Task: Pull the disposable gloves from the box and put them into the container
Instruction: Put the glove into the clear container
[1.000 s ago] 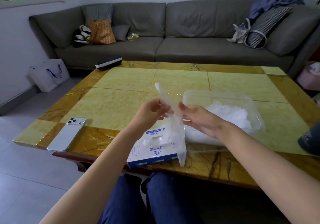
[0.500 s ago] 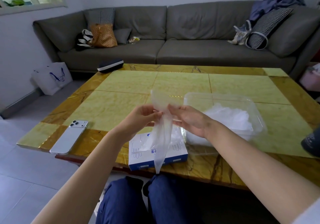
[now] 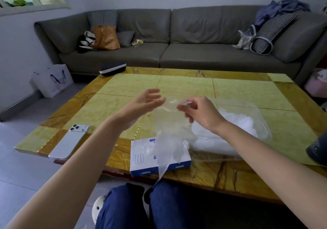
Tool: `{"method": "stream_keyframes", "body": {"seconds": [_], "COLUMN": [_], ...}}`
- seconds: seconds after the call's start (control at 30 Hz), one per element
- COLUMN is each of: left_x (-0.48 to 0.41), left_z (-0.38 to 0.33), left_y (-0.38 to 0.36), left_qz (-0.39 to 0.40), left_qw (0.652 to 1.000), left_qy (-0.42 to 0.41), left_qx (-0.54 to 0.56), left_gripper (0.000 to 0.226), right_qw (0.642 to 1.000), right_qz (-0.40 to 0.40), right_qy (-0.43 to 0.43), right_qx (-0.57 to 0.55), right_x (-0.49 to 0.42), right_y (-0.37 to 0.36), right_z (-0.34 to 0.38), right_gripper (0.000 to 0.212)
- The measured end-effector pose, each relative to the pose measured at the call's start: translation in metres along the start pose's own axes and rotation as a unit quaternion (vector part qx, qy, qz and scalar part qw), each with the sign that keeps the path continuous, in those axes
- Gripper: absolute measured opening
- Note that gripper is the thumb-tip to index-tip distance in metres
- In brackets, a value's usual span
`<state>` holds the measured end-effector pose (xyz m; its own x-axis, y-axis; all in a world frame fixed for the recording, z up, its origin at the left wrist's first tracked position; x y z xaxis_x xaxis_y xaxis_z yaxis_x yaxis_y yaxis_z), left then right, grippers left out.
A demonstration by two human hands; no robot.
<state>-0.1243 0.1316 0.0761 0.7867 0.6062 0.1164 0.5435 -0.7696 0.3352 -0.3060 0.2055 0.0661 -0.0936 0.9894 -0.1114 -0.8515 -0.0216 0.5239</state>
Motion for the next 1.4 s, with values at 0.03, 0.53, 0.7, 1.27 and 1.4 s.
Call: {"method": "stream_keyframes", "body": {"seconds": [0.03,0.53,0.7,1.27,1.4], "left_x": [-0.002,-0.057,-0.097,-0.145,-0.154], "left_z": [-0.008,-0.032,-0.046,-0.02,-0.003], "left_y": [-0.005,-0.019,-0.027,-0.066,-0.078], "left_qz": [0.04,-0.031,-0.101,0.02,0.048], "left_qw": [0.999,0.984,0.975,0.925,0.853], "left_qy": [0.002,0.015,-0.035,-0.066,-0.046], "left_qx": [-0.032,-0.176,-0.196,-0.373,-0.517], "left_gripper": [0.062,0.009,0.007,0.026,0.021], "right_qw": [1.0,0.97,0.939,0.879,0.874], "right_qz": [0.014,0.113,-0.041,-0.014,0.114], "right_qy": [0.003,-0.136,-0.136,-0.062,-0.157], "right_qx": [0.011,0.167,0.313,0.472,0.445], "right_x": [0.002,0.017,0.008,0.069,0.057], "right_y": [0.001,0.067,0.119,0.103,0.091], "right_z": [0.002,-0.026,-0.025,-0.072,-0.096], "right_gripper": [0.038,0.009,0.011,0.033,0.033]}}
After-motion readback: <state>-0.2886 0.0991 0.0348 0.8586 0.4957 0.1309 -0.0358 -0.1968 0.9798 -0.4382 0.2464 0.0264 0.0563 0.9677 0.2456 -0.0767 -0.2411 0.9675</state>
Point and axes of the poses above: each hand's wrist, its own x-axis away from the middle knuckle, its own y-axis out of the back of the hand, z = x × y, the point moved 2 cm from there along -x, towards the middle knuckle, and after that the axes turned 12 degrees about z, right-handed, at the moved point
